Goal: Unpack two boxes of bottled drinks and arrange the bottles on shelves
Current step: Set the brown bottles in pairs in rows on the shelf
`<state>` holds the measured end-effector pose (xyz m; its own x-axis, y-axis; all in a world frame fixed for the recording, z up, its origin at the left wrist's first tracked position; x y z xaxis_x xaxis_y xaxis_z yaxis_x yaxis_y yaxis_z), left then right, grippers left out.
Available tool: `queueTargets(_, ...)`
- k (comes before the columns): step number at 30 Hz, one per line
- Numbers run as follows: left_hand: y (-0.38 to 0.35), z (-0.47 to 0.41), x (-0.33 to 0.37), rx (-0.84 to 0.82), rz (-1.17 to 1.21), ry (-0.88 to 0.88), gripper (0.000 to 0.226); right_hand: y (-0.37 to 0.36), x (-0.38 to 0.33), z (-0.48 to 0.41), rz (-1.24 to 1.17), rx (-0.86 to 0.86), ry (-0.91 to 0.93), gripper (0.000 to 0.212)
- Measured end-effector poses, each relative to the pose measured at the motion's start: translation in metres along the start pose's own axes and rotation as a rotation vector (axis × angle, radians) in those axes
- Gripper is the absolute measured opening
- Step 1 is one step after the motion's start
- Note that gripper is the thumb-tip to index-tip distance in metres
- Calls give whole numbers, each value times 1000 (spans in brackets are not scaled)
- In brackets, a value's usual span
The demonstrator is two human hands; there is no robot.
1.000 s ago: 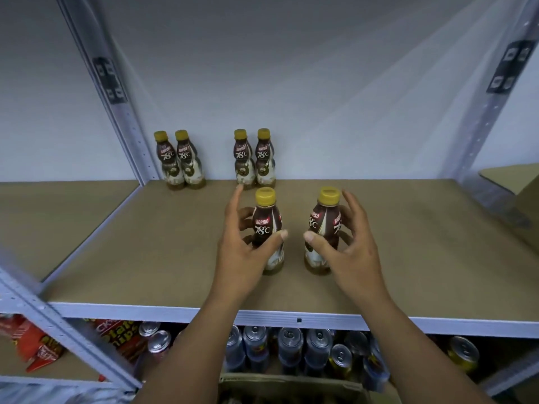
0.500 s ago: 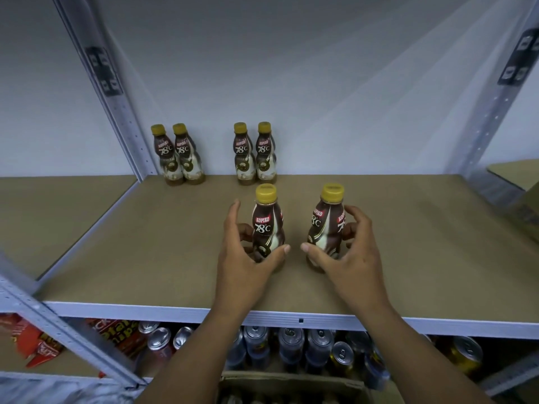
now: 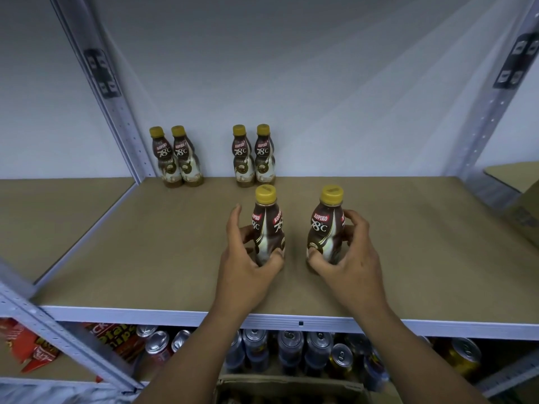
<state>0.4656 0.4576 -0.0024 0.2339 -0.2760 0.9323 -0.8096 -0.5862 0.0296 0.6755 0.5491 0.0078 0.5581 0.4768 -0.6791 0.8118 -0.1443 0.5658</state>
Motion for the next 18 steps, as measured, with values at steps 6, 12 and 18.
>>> queueTargets(6, -1, 2, -1, -20, 88, 4, 103, 4, -4, 2, 34, 2, -4, 108)
queueTargets(12, 6, 1, 2, 24, 84, -11, 106, 7, -4, 1, 61, 28, -16, 109)
queueTargets(18, 6, 2, 3, 37, 48, -6, 109, 2, -5, 0, 48, 12, -3, 101)
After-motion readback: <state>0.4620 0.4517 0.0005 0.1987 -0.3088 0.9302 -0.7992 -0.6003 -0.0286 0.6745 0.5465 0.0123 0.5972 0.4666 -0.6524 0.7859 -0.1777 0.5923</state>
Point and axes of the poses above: each hand's wrist, its own z-axis away from the middle knuckle, its own y-axis out of the back of the hand, x = y × z, the point moved 10 cm from there along -z, towards the middle knuckle, and after that the axes turned 12 degrees about z, right-handed, at the moved point
